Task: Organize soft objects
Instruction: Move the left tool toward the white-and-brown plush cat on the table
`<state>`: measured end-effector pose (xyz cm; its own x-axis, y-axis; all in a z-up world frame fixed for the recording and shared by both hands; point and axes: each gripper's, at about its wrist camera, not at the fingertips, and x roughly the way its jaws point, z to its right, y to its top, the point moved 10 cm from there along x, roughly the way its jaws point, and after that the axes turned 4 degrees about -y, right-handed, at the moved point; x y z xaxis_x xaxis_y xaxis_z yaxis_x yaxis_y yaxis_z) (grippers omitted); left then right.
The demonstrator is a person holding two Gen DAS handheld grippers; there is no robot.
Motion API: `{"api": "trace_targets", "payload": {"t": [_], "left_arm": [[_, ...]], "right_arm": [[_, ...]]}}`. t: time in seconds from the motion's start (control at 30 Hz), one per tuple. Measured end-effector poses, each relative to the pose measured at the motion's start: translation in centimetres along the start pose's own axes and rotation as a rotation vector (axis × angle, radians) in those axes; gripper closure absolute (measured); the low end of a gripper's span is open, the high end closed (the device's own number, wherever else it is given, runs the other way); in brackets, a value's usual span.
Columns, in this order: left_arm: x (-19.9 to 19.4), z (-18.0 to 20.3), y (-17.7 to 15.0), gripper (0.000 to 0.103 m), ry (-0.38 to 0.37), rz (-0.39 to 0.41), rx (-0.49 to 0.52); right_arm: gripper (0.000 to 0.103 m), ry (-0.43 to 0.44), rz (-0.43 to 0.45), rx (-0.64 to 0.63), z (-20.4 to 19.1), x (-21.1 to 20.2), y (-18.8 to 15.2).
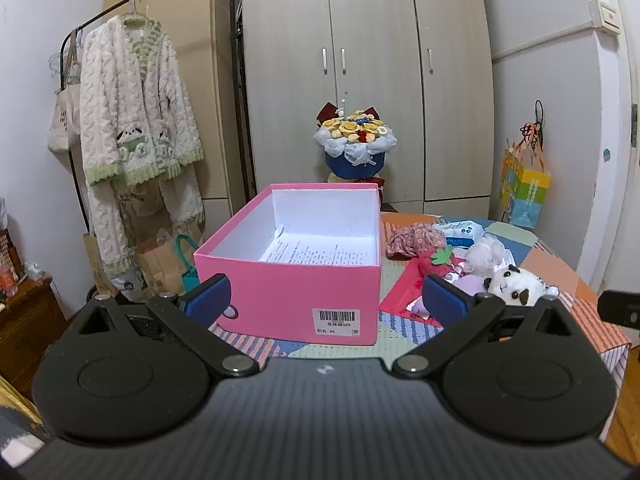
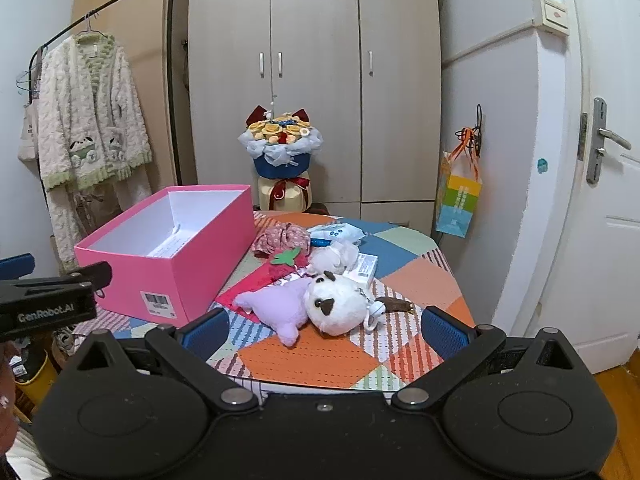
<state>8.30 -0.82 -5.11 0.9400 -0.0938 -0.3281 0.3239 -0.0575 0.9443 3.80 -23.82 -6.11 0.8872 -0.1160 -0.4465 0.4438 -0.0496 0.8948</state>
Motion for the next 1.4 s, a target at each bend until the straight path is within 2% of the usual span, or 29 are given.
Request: {"api": "trace_targets", "payload": {"t": [0.6, 1.1, 1.23, 1.4], "left_arm": [[0.6, 0.8, -1.1, 0.0, -0.017, -0.017, 0.006], [0.2, 1.2, -1.5, 0.0, -0.024, -0.014, 0.035], [-0.1, 0.9, -1.5, 0.0, -0.028, -0.019, 0.03], [0.1, 0.7, -1.6, 0.0, -0.029, -0.028, 0.028]], "right_arm": [[0.0, -0.032, 0.028, 0.009, 1.3, 0.2, -0.7], [0.0, -0.045, 0.006, 0.011, 2.0, 1.5, -1.6], [0.0, -0.082, 0.027, -0.002, 2.4, 1.3, -1.5], [0.0, -0.055, 0.029, 0.003, 2.4, 1.1, -1.5]]}}
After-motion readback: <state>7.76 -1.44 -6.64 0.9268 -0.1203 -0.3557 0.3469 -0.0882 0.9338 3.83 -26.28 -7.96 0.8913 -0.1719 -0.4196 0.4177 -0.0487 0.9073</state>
